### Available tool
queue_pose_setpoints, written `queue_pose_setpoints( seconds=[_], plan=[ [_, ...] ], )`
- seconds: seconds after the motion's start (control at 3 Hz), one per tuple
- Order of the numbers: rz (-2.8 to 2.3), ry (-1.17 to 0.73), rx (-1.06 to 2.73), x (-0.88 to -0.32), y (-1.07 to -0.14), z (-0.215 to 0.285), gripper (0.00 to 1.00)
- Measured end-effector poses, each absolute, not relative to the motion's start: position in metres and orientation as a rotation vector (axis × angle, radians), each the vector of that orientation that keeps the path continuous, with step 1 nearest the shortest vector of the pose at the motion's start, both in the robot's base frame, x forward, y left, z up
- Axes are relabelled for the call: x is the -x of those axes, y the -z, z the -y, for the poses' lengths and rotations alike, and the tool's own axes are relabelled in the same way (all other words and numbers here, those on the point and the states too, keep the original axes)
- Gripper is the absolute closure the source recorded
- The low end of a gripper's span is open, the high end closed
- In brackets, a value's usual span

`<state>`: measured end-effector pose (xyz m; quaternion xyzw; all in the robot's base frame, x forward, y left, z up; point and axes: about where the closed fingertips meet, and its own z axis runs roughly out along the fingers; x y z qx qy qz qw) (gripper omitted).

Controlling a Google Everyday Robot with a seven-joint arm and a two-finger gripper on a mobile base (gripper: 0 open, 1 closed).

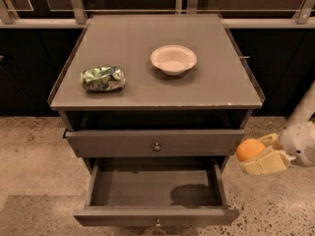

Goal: Place orange into middle drawer

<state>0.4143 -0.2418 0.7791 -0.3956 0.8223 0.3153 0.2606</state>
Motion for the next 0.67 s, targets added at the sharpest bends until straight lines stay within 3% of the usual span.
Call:
queue_pose_setpoints(
  seconds=[0.33,0.67],
  plan=[
    [-2.059,-0.918,0.819,-0.426,-0.716,0.265,1.0],
    [-1.985,-0.799,0.685,-0.441,-0.672,0.295,1.0]
  ],
)
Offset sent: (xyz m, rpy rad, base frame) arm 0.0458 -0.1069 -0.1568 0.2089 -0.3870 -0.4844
